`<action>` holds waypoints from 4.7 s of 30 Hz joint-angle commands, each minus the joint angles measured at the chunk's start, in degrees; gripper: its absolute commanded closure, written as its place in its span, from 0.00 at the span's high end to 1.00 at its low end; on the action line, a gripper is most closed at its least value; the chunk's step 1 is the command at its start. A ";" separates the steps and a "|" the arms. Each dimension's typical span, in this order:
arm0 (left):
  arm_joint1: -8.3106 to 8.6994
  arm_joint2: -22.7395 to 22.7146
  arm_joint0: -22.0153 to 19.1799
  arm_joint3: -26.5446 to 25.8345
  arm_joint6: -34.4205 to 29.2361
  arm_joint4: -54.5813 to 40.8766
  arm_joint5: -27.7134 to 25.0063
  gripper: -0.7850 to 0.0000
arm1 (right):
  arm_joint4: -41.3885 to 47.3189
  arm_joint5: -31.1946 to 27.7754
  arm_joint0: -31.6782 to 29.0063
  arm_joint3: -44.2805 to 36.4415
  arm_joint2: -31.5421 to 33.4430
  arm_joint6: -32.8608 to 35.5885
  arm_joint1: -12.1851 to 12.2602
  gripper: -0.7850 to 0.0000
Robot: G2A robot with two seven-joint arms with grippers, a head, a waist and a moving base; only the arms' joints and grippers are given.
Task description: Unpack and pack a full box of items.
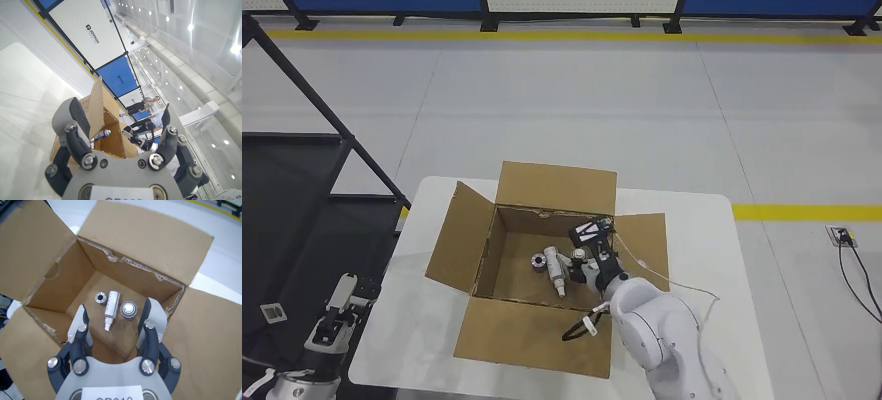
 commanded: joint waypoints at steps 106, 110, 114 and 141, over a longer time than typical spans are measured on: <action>5.27 26.08 -20.70 8.00 -13.64 12.53 18.88 1.00 | 55.83 -10.73 22.28 33.36 0.64 6.13 6.77 1.00; 5.76 21.62 -18.75 5.07 -14.43 9.38 17.66 1.00 | 56.40 -11.09 21.49 30.75 3.01 4.42 7.39 1.00; 6.40 15.74 -15.70 3.02 -16.80 6.65 15.48 1.00 | 54.69 -10.56 20.75 28.64 4.30 3.56 7.89 1.00; 11.23 10.72 -11.64 13.81 -58.25 -3.23 11.36 1.00 | 57.78 -4.45 29.83 50.32 5.85 -24.52 6.49 1.00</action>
